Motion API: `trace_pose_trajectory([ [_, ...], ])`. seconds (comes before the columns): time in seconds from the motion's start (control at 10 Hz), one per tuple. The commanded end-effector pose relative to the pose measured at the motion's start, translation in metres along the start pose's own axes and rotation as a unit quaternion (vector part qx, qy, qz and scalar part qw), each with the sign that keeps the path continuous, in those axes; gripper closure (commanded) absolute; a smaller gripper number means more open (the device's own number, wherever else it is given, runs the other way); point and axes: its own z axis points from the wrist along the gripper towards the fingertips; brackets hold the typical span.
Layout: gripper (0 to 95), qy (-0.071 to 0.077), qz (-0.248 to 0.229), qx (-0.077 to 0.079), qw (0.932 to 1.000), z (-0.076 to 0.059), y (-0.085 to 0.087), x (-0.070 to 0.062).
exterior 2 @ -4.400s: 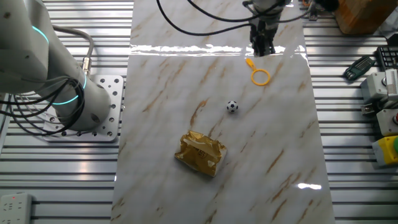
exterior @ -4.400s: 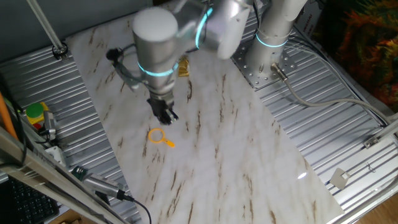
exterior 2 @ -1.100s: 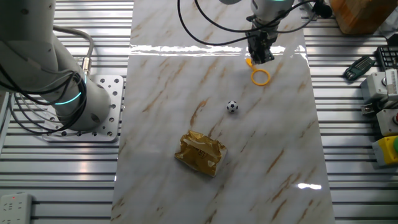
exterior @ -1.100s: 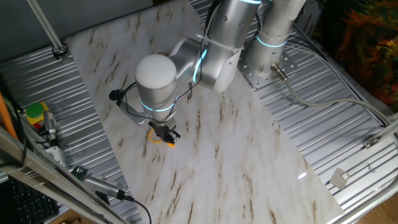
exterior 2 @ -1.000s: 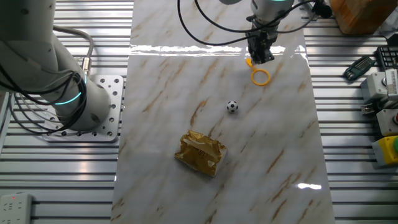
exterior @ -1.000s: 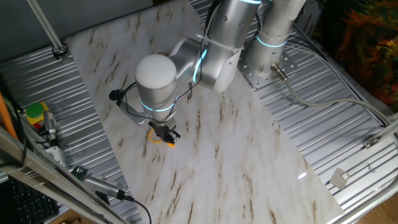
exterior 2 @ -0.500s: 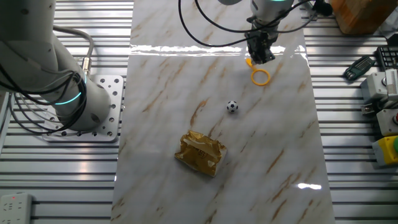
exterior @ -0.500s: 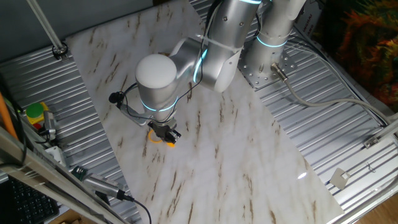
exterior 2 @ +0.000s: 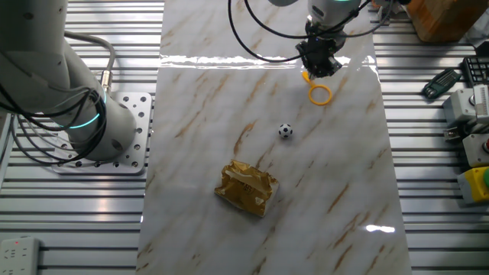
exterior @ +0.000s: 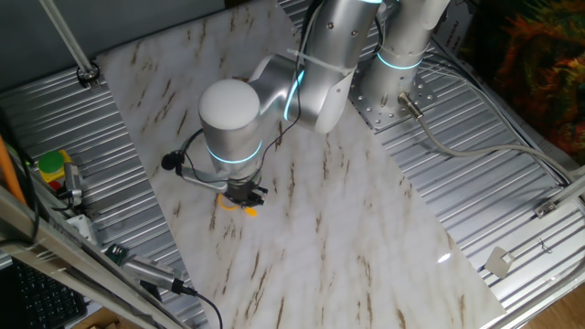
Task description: Attach the bubble ring to the ball
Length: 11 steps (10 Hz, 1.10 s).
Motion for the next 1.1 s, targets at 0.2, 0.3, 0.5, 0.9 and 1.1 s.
trace_pose_trajectory([
  [0.2, 76.0, -0.006, -0.215, 0.009, 0.9766, 0.0002, 0.0005, -0.0004],
  [0.3, 76.0, -0.002, -0.248, 0.012, 0.9686, 0.0002, 0.0005, -0.0004],
  [0.5, 76.0, 0.004, -0.329, 0.016, 0.9443, 0.0002, 0.0005, -0.0004],
  [0.9, 76.0, 0.007, -0.425, 0.019, 0.9048, 0.0001, 0.0006, -0.0008],
  [1.1, 76.0, 0.008, -0.46, 0.023, 0.8877, 0.0, 0.0006, -0.0008],
])
